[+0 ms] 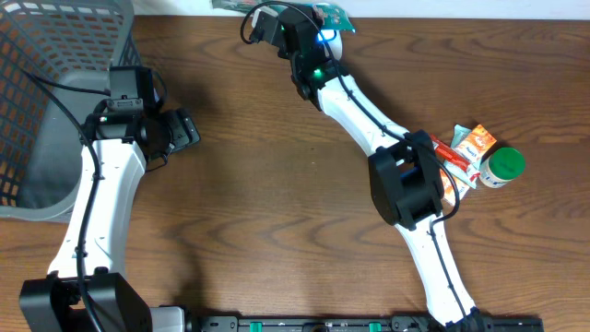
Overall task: Scan the item barcode
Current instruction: 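Hold the 3M package barcode against the white scanner with the right gripper, then carry the 3M package right and lay it on the table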
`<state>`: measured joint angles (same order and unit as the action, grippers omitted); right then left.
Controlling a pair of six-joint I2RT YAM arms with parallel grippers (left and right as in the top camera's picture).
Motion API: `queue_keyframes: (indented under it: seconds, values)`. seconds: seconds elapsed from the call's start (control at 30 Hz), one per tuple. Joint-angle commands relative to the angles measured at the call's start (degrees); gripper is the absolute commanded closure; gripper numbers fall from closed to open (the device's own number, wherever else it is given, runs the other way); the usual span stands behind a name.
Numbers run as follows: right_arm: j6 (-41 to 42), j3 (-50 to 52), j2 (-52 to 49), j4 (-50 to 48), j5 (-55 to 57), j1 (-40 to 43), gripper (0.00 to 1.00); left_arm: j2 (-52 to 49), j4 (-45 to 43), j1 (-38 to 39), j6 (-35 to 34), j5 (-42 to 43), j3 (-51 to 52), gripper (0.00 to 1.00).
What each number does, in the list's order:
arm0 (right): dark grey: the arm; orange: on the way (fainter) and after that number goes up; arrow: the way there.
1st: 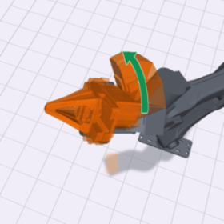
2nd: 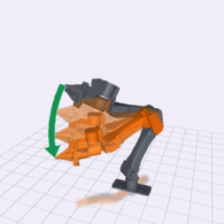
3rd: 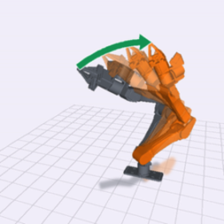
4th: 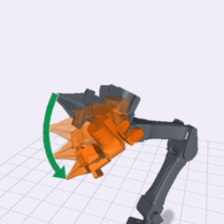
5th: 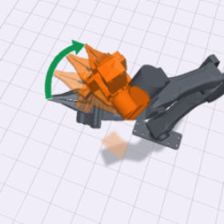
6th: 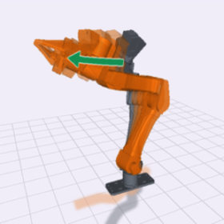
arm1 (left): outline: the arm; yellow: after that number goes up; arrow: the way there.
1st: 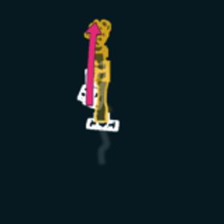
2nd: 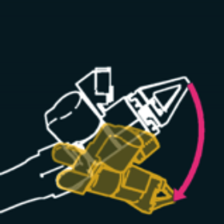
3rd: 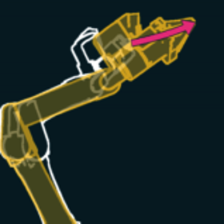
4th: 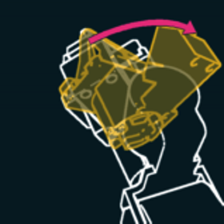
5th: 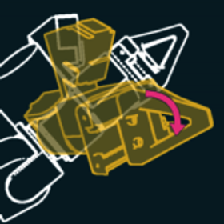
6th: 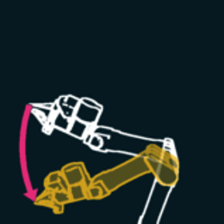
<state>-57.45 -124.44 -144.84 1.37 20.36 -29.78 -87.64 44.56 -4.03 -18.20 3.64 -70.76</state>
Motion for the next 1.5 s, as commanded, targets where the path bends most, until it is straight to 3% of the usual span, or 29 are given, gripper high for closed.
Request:
queue_keyframes:
  seconds: [0.0, 0.6, 0.8, 0.97, 1.17, 1.27, 1.37, 1.47]
  values:
    - [4.0, -0.5, -0.2, 0.9, 1.4, -1.6, 0.99, 0.5, 0.0, -0.7, -0.8, -1.3, -0.3, 0.13]
    - [27.1, -0.5, 0.3, 5.3, 2.3, -0.6, 0.99, 0.5, 0.0, -0.7, -0.8, -1.3, -0.3, 0.13]
    - [37.1, -0.5, 7.3, 9.0, 2.0, 0.3, 0.99, 0.5, 0.0, -0.7, -0.8, -1.3, -0.3, 0.13]
    - [44.4, -0.5, 18.6, 25.3, -0.6, 0.3, 0.99, 0.5, 0.0, -0.7, -0.8, -1.3, -0.3, 0.13]
    - [51.1, -0.5, 31.7, 56.9, -13.4, 2.9, 0.99, 0.5, 0.0, -0.7, -0.8, -1.3, -0.3, 0.13]
    - [57.3, -0.5, 33.4, 70.7, -20.2, 5.6, 0.99, 0.5, 0.0, -0.7, -0.7, -1.3, -0.3, 0.13]
    - [58.1, 1.2, 33.1, 79.5, -24.0, 7.8, 0.99, 0.5, 0.0, -0.7, -0.8, -1.3, -0.3, 0.13]
    - [58.1, 6.7, 33.1, 81.4, -25.6, 9.3, 0.99, 0.5, 0.0, -0.7, -0.7, -1.3, -0.3, 0.13]
